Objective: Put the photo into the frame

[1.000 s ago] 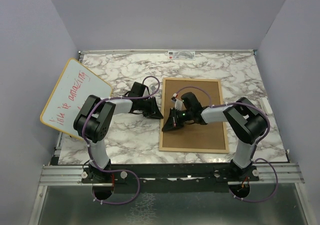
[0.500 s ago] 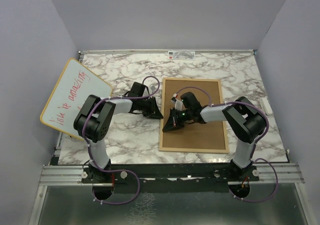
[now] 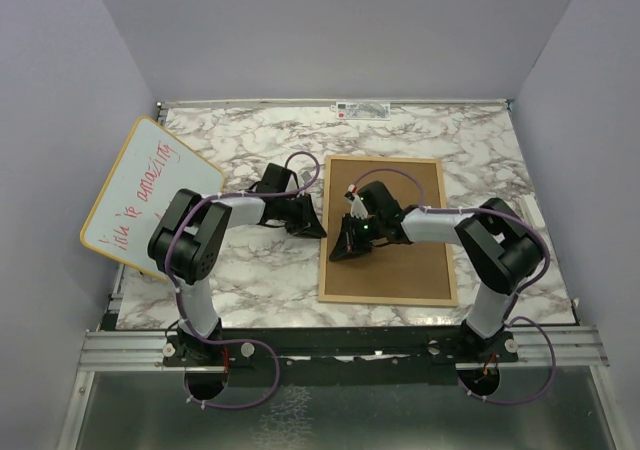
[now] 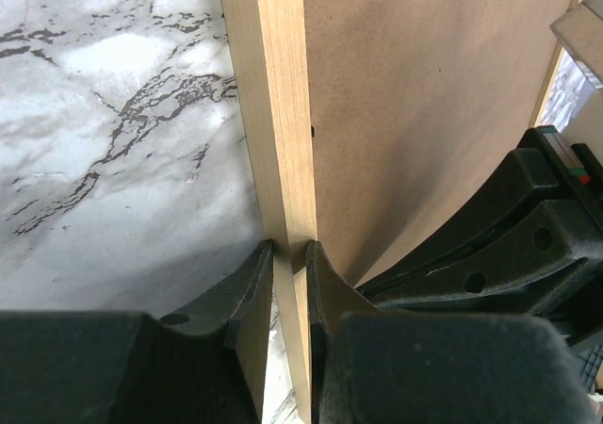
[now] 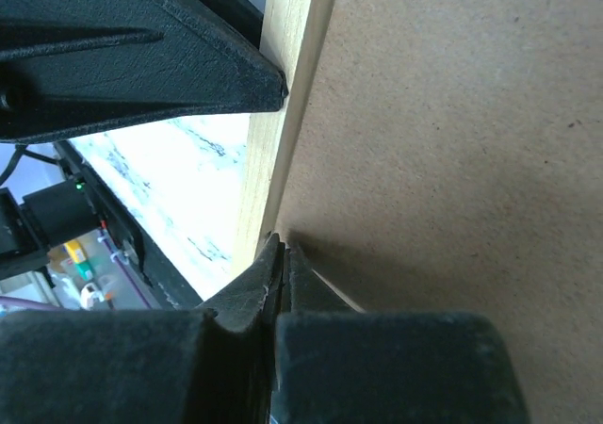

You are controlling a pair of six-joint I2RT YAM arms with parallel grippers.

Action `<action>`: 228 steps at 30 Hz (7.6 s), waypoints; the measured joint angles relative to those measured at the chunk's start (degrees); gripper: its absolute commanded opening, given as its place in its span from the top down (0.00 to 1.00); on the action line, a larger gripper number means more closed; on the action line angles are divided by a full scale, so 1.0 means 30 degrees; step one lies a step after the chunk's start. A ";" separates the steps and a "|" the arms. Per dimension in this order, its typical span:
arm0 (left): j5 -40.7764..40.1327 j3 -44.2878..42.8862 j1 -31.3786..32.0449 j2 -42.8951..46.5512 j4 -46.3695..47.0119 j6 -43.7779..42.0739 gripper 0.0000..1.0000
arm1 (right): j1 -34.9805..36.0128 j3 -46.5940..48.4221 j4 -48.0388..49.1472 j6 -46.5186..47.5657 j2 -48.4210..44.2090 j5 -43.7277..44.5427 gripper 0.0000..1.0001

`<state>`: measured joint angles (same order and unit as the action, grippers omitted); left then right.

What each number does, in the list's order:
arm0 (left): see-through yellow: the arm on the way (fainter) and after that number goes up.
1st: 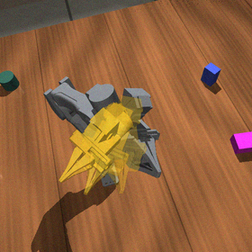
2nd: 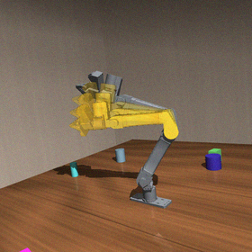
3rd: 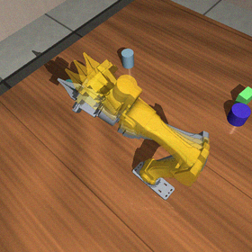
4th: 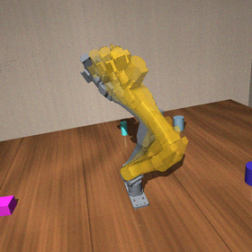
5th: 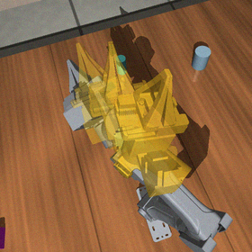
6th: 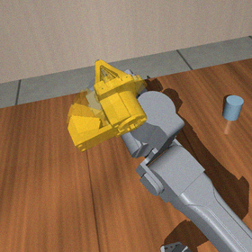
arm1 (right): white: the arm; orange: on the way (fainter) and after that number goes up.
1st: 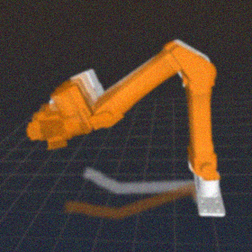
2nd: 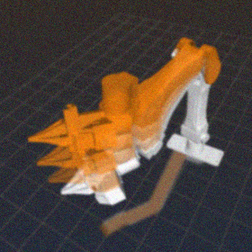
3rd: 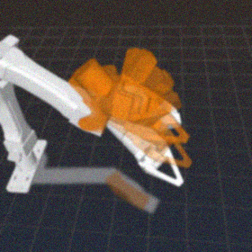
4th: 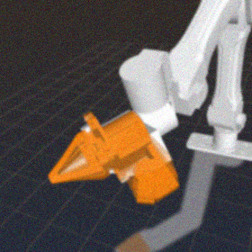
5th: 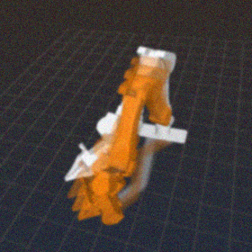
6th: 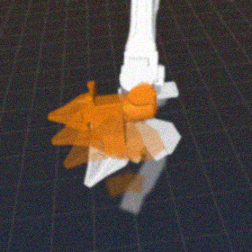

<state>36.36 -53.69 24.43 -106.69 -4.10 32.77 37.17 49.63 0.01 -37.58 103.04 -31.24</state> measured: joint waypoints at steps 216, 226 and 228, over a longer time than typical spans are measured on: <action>-0.0947 0.4473 0.2025 0.0328 0.8488 0.5727 0.85 | -0.2783 -0.3818 1.1679 -0.5850 0.0918 0.3453 1.00; -0.0940 0.4291 0.2025 0.0328 0.8189 0.5719 0.82 | -0.2652 -0.3322 0.9391 -0.4794 -0.0087 0.4619 0.99; -0.0947 0.4058 0.2055 0.0364 0.7745 0.5661 0.77 | -0.2674 -0.2608 0.7482 -0.4437 -0.0561 0.5187 0.98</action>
<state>33.52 -41.52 30.59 -105.60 19.14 49.76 29.15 41.80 22.46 -50.89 101.36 -15.68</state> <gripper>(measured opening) 0.177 0.005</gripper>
